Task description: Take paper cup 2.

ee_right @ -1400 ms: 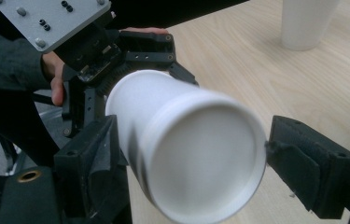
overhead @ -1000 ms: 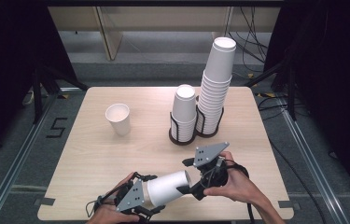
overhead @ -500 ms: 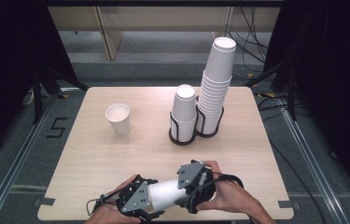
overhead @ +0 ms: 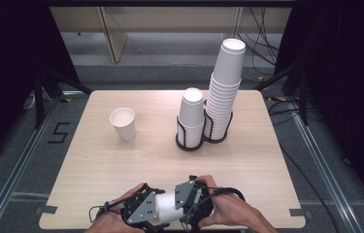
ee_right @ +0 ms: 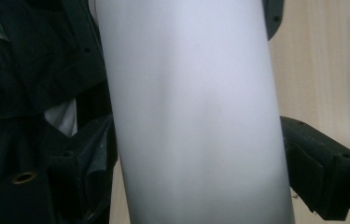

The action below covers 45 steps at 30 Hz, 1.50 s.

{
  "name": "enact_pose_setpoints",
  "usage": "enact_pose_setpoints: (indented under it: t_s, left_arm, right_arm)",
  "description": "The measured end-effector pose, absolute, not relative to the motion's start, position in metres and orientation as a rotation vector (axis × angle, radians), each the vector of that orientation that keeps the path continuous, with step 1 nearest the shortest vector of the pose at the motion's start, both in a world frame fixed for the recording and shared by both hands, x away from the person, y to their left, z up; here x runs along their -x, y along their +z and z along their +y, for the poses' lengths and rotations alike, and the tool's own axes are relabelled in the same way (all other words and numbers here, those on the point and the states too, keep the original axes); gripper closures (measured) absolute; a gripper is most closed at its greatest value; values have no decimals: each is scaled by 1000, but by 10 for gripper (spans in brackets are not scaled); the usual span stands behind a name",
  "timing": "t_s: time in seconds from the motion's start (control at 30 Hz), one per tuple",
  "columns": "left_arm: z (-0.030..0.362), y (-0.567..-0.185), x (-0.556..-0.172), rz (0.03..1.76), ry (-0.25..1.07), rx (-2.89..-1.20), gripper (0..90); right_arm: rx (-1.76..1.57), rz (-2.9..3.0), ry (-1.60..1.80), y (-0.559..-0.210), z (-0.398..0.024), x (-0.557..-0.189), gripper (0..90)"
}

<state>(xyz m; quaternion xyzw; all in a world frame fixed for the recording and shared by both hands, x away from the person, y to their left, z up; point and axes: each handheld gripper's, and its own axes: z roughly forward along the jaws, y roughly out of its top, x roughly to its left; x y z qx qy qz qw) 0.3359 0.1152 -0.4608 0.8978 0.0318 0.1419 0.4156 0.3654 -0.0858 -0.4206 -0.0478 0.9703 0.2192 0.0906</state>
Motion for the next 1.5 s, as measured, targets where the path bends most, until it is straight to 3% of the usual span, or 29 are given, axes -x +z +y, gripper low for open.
enact_pose_setpoints:
  t_s: [0.07, 0.1, 0.37, 0.4, 0.87, 1.5]
  left_arm:
    - [115, -460, -335, 67, 343, -2261, 105]
    - [114, -461, -335, 67, 341, -2253, 105]
    - [117, -461, -335, 62, 311, -2226, 91]
    - [117, -461, -336, 63, 307, -2214, 82]
    - [135, -464, -351, 262, 213, -1824, 56]
    - [133, -465, -352, 367, 155, -1691, 38]
  right_arm:
    - [53, 2923, 619, -424, -86, -361, 185]
    - [172, 2899, 648, -426, -83, -365, 186]
    - [100, 2963, 657, -430, -88, -364, 210]
    - [205, 2929, 685, -430, -87, -369, 209]
    - [85, 2922, 1062, -419, -113, -389, 204]
    - [38, 2891, 1274, -417, -117, -394, 204]
